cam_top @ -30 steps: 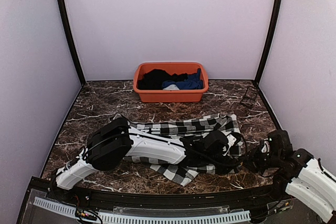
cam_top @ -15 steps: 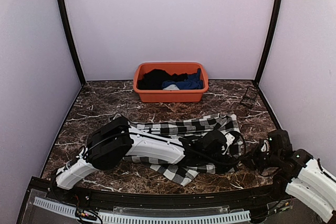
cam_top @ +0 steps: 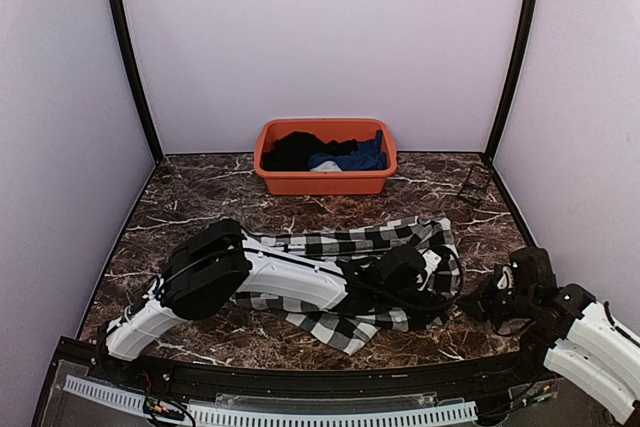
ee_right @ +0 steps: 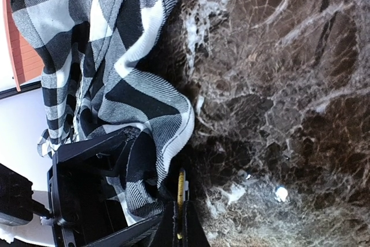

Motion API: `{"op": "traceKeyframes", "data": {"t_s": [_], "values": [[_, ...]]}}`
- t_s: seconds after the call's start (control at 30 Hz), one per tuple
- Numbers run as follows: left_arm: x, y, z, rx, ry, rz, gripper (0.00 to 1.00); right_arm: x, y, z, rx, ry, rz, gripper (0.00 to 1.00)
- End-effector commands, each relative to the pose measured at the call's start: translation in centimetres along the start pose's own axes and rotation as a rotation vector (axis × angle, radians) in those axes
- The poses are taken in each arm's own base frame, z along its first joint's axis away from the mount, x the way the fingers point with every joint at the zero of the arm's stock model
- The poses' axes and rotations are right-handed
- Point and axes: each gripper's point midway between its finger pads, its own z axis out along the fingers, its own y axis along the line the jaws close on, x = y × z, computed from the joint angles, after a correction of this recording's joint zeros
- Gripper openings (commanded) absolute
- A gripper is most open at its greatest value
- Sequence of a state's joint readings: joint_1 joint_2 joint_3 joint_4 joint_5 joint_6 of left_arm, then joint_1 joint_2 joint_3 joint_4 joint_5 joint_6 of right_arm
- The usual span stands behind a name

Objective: Pin the brooch onto the clothing
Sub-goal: Pick up the brooch from the corner of the board.

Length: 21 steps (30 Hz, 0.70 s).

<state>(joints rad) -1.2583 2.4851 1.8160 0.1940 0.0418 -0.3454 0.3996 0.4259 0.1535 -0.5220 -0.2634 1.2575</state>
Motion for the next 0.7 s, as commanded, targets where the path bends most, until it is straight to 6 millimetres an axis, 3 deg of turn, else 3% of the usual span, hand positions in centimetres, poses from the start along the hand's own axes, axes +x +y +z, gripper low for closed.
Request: {"op": "traceKeyframes", "data": {"t_s": [0.0, 0.27, 0.47, 0.6, 0.67], "values": [[2.1, 0.9, -1.4, -0.033, 0.090, -0.027, 0.77, 0.1, 0.6, -1.4, 0.011, -0.009, -0.030, 0.00], [-2.4, -1.8, -4.3, 0.072, -0.027, -0.015, 0.89, -1.8, 3.3, -7.3, 0.046, -0.151, -0.103, 0.00], [-4.9, -4.9, -5.8, 0.240, -0.135, -0.037, 0.93, -2.5, 6.7, -9.3, -0.041, -0.200, -0.197, 0.00], [-7.7, -5.0, -9.5, 0.270, -0.247, -0.032, 0.99, -3.2, 9.4, -9.5, -0.076, -0.213, -0.308, 0.00], [-9.6, -4.3, -12.9, 0.246, -0.292, -0.035, 0.99, -3.5, 11.1, -9.6, -0.098, -0.211, -0.365, 0.00]]}}
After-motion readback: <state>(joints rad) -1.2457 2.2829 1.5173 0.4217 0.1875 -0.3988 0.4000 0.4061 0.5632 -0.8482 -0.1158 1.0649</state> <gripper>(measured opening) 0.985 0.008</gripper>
